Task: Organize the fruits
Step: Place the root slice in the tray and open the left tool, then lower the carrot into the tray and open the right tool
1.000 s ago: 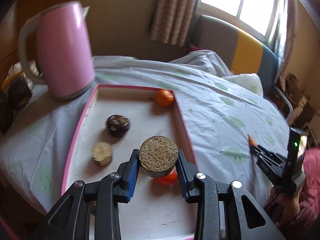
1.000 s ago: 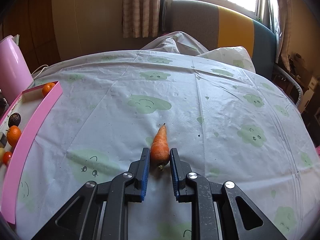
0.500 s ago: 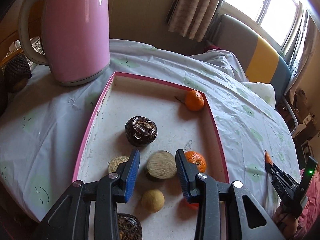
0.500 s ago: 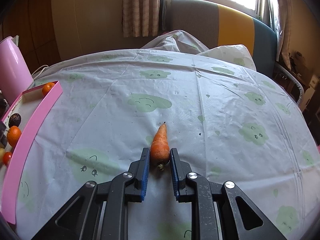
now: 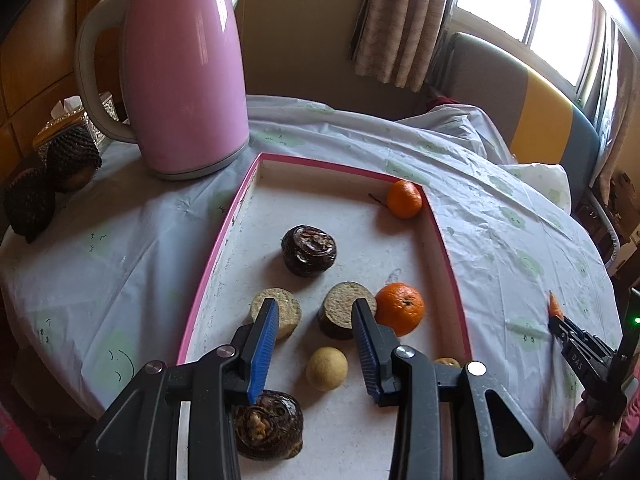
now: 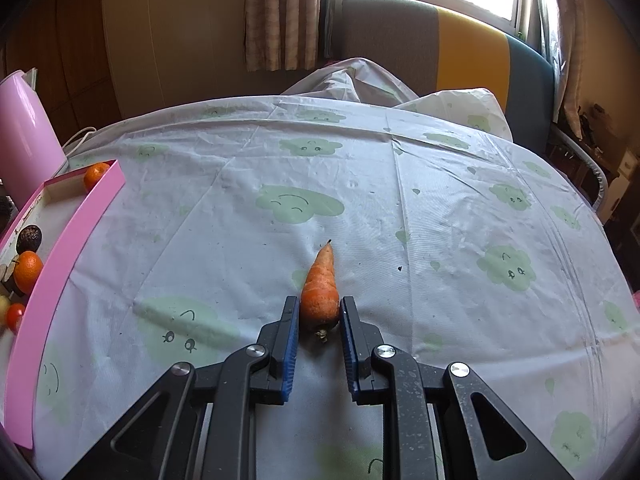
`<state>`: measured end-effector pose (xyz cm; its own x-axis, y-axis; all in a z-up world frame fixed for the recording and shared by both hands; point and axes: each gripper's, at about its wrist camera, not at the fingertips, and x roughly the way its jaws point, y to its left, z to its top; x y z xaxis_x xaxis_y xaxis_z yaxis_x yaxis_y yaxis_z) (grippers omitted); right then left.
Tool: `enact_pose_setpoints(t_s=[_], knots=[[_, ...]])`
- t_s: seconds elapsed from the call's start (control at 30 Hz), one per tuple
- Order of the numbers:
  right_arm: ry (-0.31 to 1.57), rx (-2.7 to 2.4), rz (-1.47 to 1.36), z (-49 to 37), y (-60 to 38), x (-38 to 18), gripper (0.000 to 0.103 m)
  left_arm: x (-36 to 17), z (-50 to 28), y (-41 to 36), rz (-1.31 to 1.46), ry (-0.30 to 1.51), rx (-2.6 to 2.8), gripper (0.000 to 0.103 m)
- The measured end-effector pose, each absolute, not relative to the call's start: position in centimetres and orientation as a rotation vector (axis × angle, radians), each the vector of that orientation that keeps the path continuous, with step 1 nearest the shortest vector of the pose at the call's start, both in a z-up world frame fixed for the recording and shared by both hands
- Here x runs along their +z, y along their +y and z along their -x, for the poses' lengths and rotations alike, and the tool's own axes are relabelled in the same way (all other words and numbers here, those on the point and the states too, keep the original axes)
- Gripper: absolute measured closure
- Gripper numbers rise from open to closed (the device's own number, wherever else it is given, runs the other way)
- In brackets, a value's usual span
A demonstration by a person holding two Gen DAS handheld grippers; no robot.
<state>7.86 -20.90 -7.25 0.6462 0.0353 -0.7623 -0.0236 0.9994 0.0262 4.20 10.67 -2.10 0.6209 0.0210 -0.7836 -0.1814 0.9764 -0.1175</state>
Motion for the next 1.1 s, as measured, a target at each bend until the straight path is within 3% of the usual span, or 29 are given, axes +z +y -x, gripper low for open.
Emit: enact_pose_setpoints(t_s=[0.7, 1.1], knots=[[0.852, 0.508, -0.089, -4.2, -9.2, -1.0, 0.083, -1.4, -2.7, 9.8, 0.163, 0.875, 0.094, 0.065], [0.962, 0.683, 0.006, -3.9, -1.2, -2.9, 0.082, -1.2, -1.8, 12.5, 0.183, 0.865, 0.170, 0.065]])
